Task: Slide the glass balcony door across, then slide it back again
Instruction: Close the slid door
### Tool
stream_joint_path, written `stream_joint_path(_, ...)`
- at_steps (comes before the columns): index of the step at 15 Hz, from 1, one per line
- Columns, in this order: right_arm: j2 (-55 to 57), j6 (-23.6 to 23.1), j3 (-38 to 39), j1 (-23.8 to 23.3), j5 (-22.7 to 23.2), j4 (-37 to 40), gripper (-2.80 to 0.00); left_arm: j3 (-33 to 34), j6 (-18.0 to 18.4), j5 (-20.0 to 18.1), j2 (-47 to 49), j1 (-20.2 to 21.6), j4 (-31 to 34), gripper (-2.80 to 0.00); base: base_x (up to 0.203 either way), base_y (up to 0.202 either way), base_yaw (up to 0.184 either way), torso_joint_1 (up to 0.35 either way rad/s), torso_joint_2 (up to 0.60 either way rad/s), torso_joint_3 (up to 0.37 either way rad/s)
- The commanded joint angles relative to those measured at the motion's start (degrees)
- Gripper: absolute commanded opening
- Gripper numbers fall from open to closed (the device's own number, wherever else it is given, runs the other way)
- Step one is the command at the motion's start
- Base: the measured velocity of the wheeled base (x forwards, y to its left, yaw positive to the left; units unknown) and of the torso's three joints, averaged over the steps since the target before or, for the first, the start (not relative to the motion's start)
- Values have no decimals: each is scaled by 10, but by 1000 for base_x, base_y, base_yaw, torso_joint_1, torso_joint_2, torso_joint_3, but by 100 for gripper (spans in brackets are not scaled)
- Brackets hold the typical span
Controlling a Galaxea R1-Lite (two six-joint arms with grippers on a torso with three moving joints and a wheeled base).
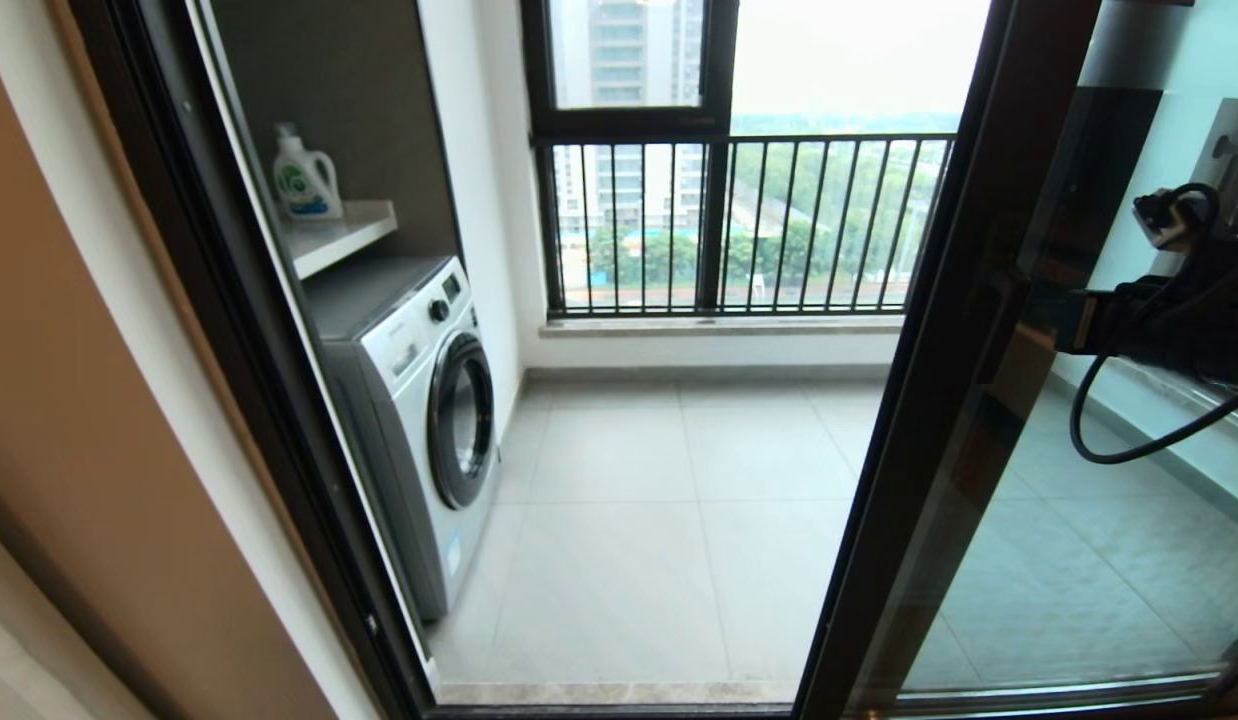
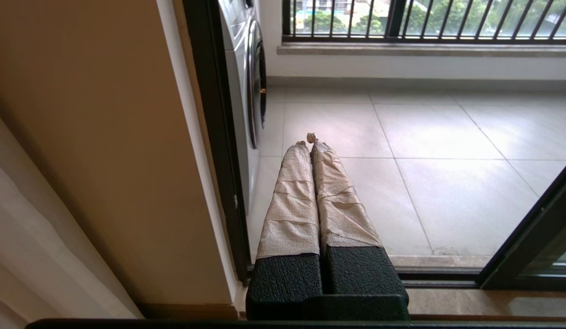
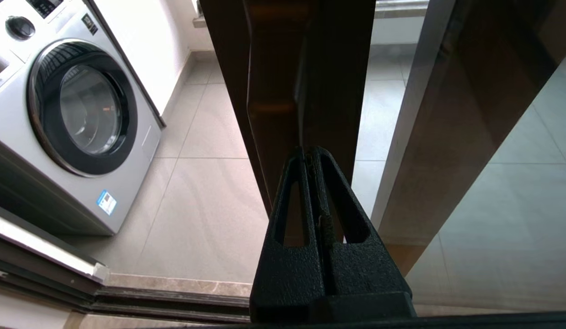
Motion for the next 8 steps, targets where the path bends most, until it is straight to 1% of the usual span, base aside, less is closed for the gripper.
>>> stream_joint_path(1, 8, 1, -1, 3, 1, -1, -280, 0, 0, 0, 1, 0, 0, -280, 0, 0, 0, 0, 0, 0)
stream_joint_path(8, 9, 3, 3, 30, 2, -3, -280, 0, 0, 0, 1, 0, 0, -280, 0, 0, 0, 0, 0, 0)
